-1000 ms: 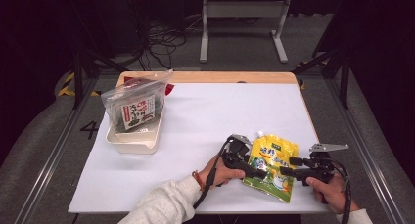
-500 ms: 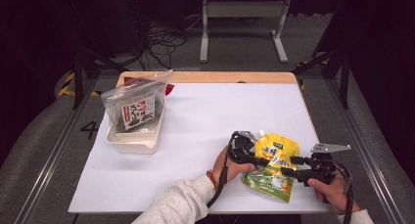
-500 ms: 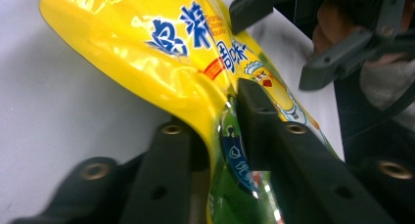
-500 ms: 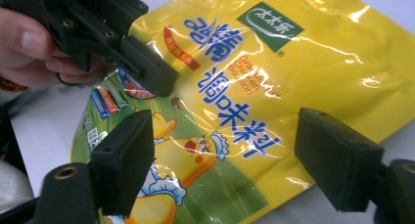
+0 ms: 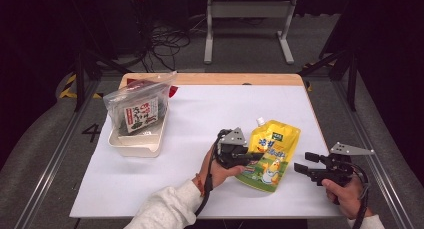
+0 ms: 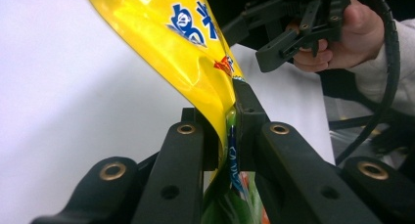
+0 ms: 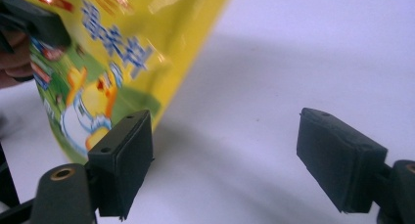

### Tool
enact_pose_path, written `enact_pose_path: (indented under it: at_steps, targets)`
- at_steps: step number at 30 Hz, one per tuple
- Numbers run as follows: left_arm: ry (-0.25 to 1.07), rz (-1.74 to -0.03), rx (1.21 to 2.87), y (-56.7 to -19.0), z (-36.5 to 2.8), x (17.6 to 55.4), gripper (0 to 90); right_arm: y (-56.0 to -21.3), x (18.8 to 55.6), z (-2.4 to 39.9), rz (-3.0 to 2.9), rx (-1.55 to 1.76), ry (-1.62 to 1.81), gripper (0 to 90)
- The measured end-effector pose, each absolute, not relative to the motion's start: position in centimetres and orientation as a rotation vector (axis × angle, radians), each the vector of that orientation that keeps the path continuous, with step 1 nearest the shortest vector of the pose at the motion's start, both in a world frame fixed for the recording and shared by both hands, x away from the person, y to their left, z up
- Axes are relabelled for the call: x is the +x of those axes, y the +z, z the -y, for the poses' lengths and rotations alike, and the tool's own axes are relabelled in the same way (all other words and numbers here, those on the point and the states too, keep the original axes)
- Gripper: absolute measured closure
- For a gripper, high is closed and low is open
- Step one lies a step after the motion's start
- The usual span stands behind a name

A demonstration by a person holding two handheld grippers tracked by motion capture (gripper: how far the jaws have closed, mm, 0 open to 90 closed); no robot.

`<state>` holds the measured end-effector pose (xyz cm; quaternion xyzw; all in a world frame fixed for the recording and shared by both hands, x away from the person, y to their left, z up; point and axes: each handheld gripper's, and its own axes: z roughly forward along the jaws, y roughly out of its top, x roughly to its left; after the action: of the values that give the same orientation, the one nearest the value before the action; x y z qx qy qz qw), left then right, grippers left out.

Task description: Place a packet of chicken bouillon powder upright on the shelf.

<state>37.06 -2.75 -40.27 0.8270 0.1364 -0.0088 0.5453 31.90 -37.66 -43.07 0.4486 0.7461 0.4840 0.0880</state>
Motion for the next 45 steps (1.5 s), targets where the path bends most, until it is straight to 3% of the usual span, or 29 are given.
enact_pose_path:
  at_steps: [13, 21, 22, 31, 45]
  targets:
    - [0.215, -0.315, 1.893, -37.2, -6.2, 35.6, 85.9, -43.7, 32.5, 36.2, -2.294, 1.31, 1.408, 20.8]
    - [0.369, -0.359, 1.807, -35.1, -13.9, 35.1, 85.9, -43.9, 32.6, 35.8, -2.314, 1.294, 1.39, 20.5]
    - [0.419, -0.374, 1.784, -34.7, -16.3, 35.1, 85.9, -43.9, 32.6, 35.7, -2.317, 1.295, 1.391, 20.5]
    - [0.572, -0.435, 1.711, -34.6, -24.6, 35.3, 86.2, -44.1, 32.8, 35.4, -2.336, 1.297, 1.38, 20.5]
    - [0.622, -0.428, 1.714, -36.5, -28.7, 36.8, 86.8, -44.7, 33.0, 34.8, -2.367, 1.303, 1.351, 20.5]
